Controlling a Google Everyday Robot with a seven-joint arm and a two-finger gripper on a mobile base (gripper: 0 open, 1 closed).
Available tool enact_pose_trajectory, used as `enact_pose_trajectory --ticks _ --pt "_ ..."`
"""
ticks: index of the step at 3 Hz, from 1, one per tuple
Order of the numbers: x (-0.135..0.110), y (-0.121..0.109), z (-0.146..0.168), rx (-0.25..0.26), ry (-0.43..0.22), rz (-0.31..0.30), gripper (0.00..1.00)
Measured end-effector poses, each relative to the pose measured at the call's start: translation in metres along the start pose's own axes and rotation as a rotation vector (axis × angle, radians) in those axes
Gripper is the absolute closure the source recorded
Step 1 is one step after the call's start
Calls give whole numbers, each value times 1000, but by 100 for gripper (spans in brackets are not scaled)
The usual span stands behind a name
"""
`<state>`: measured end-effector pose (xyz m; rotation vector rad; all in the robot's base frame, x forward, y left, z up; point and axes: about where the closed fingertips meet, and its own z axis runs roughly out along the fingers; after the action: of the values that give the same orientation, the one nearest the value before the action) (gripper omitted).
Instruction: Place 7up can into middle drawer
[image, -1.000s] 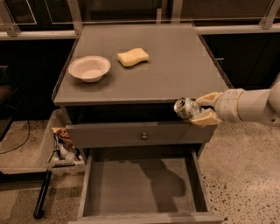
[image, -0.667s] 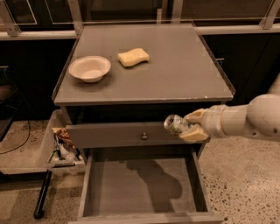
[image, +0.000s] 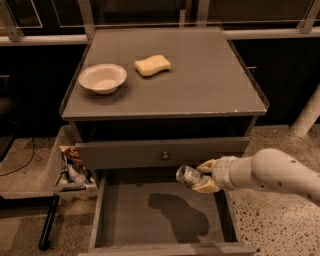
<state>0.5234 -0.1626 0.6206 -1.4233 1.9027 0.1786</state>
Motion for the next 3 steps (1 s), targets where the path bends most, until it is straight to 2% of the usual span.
enact_pose_trajectory --ticks 1,2,3 --pt "28 20 40 -35 -15 37 100" --pt "28 20 40 -35 -15 37 100" --pt "37 23 56 -56 -6 68 100"
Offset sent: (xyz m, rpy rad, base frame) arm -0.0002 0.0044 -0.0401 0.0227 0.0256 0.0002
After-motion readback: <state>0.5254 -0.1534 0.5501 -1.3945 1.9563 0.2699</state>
